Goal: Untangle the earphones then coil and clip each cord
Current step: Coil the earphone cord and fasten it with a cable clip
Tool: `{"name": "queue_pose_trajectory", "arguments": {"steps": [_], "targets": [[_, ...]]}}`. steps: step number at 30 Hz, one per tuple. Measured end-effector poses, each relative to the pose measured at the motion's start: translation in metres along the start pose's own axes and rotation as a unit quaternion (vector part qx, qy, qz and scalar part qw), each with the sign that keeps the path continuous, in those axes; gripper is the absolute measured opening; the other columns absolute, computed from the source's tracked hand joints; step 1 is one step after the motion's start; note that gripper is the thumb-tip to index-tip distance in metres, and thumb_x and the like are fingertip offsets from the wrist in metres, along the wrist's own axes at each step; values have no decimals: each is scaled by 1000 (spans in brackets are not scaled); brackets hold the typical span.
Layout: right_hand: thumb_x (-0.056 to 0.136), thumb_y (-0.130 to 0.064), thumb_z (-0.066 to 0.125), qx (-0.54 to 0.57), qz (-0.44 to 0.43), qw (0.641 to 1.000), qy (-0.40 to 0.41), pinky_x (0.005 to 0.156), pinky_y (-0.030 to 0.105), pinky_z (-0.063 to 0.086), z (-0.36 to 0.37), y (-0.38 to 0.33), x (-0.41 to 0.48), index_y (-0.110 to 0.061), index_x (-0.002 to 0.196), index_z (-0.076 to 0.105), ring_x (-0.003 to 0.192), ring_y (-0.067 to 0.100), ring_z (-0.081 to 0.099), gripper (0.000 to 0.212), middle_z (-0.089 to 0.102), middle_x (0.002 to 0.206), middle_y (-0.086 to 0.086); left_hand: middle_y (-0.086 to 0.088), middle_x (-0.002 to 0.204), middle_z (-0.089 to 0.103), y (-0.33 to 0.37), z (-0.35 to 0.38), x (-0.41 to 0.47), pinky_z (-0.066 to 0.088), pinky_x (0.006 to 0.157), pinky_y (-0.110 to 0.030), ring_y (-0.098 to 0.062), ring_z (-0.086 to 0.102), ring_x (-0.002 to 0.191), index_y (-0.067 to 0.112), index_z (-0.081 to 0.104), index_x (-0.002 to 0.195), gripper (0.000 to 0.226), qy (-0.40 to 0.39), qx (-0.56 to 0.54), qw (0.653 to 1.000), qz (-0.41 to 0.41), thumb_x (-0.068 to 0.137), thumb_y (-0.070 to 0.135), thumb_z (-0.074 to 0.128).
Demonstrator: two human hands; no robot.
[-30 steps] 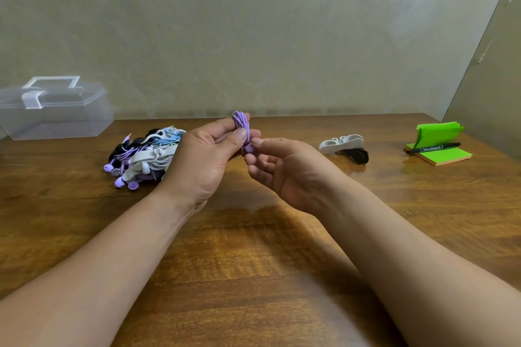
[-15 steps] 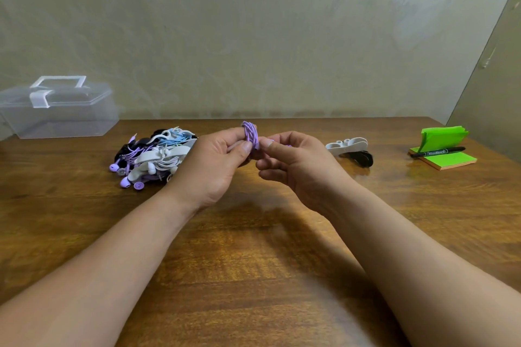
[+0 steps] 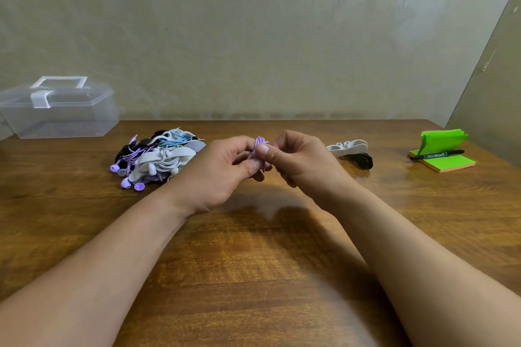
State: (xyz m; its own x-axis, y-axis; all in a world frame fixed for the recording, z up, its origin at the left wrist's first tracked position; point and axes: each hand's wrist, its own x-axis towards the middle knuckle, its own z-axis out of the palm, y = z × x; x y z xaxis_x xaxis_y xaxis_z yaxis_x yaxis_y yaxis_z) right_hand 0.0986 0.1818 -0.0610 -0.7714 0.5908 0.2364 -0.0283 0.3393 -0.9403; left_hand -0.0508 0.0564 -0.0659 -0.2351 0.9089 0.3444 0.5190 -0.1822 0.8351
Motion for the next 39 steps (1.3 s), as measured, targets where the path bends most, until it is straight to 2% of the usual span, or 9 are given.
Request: {"name": "queue_pose_trajectory", "arguments": {"steps": [7, 10, 13, 16, 23, 27, 33, 37, 39], "targets": [[92, -46, 74, 25, 47, 998, -16, 50, 26, 38, 0, 0, 1, -11, 84, 60, 55, 12, 44, 38, 54, 64, 3, 10, 90, 68, -5, 6, -1, 60, 86, -43, -13, 66, 87, 28, 66, 107, 13, 4, 74, 997, -12, 107, 24, 53], [101, -44, 64, 91, 46, 995, 19, 51, 27, 36, -4, -2, 5, -9, 87, 63, 52, 12, 42, 38, 51, 61, -1, 9, 78, 58, -2, 11, 3, 52, 72, -34, -11, 50, 69, 11, 59, 101, 17, 50, -113, 990, -68, 110, 18, 46], [105, -41, 59, 109, 41, 991, 64, 56, 30, 38, -14, -1, 10, -8, 95, 68, 56, 14, 46, 36, 56, 65, -1, 0, 79, 52, 8, 11, 2, 44, 66, -30, -13, 41, 63, 8, 52, 99, 14, 62, -313, 942, -106, 109, 13, 45], [105, -33, 61, 58, 19, 998, -19, 68, 32, 51, -16, -1, 7, -12, 117, 71, 79, 14, 61, 26, 68, 92, 1, -2, 77, 51, 12, 11, 2, 41, 65, -30, -14, 41, 62, 10, 53, 95, 16, 42, -371, 921, -111, 108, 13, 44], [103, -20, 66, 60, 6, 998, -36, 73, 31, 52, -1, 7, 7, -8, 105, 70, 77, 13, 62, 12, 70, 87, 5, 0, 75, 47, 9, 17, 1, 41, 62, -30, -13, 39, 64, 5, 55, 120, 21, 32, -358, 926, -113, 107, 20, 49], [105, -16, 62, 140, 79, 984, -75, 68, 27, 53, 0, 10, 6, -9, 100, 70, 78, 14, 61, 11, 68, 86, 5, 1, 75, 49, 6, 23, 2, 45, 59, -27, -11, 39, 64, 4, 53, 108, 20, 43, -327, 938, -103, 102, 23, 56], [99, -25, 62, -115, -5, 993, 20, 62, 37, 59, 8, 3, 2, -6, 96, 65, 74, 23, 66, 19, 73, 89, 8, 1, 76, 56, 1, 30, 6, 43, 59, -29, -12, 44, 64, 3, 60, 116, 26, 74, -319, 937, -119, 107, 25, 51], [102, -31, 61, -122, 9, 992, -25, 71, 39, 59, -2, 2, 2, -9, 98, 66, 77, 16, 65, 22, 73, 94, 9, 1, 74, 51, -4, 30, 7, 38, 57, -29, -12, 39, 61, 5, 58, 110, 21, 69, -312, 938, -135, 107, 25, 52], [105, -36, 59, -150, 15, 989, 6, 79, 44, 58, -19, 10, 10, -11, 100, 69, 81, 14, 67, 27, 74, 96, 9, 0, 76, 48, -6, 29, 7, 38, 56, -27, -12, 38, 59, 7, 53, 105, 17, 71, -308, 938, -144, 106, 24, 53]]}}
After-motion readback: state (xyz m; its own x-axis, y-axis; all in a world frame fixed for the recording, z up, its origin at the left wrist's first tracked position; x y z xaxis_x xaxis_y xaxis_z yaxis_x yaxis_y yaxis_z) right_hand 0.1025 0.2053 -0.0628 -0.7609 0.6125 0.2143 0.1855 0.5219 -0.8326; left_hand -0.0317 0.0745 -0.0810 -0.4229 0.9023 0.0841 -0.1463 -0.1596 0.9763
